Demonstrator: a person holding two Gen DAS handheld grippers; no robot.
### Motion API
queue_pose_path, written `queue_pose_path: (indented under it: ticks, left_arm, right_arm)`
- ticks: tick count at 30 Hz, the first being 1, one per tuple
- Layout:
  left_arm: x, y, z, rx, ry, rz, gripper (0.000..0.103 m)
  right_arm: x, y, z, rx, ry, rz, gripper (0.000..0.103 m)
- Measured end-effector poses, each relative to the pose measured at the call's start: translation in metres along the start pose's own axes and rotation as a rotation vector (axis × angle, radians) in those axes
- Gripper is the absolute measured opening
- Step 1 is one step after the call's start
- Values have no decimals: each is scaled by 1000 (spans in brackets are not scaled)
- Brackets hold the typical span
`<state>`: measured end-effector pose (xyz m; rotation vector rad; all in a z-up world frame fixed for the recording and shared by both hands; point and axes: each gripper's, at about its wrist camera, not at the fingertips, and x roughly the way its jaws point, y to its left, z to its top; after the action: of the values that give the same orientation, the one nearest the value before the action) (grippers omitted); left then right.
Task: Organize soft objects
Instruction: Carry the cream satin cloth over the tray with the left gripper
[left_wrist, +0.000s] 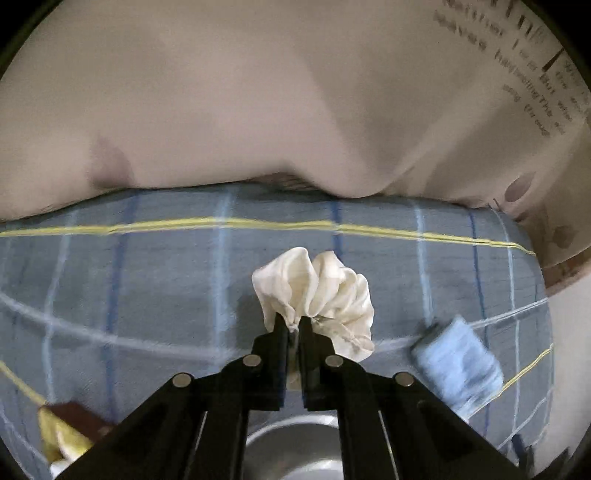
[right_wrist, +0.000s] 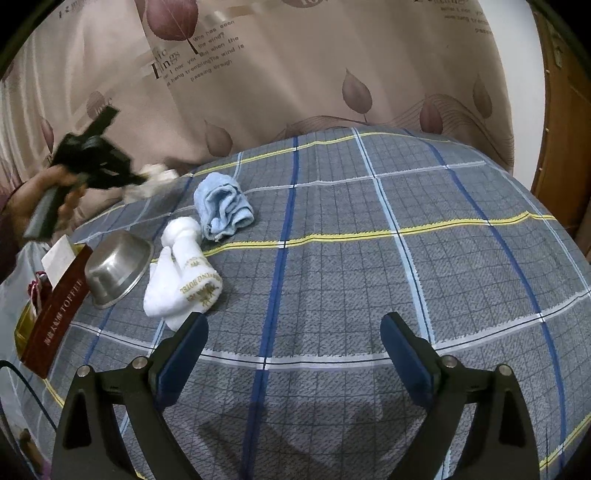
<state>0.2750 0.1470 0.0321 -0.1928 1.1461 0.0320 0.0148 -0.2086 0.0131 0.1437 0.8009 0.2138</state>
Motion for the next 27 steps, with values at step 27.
queue_pose_path:
  ticks: [27]
  left_arm:
    - [-147,89,-214,-200,-192,13,6]
  right_arm:
    - [9,-1,2,-16,49,-43,95]
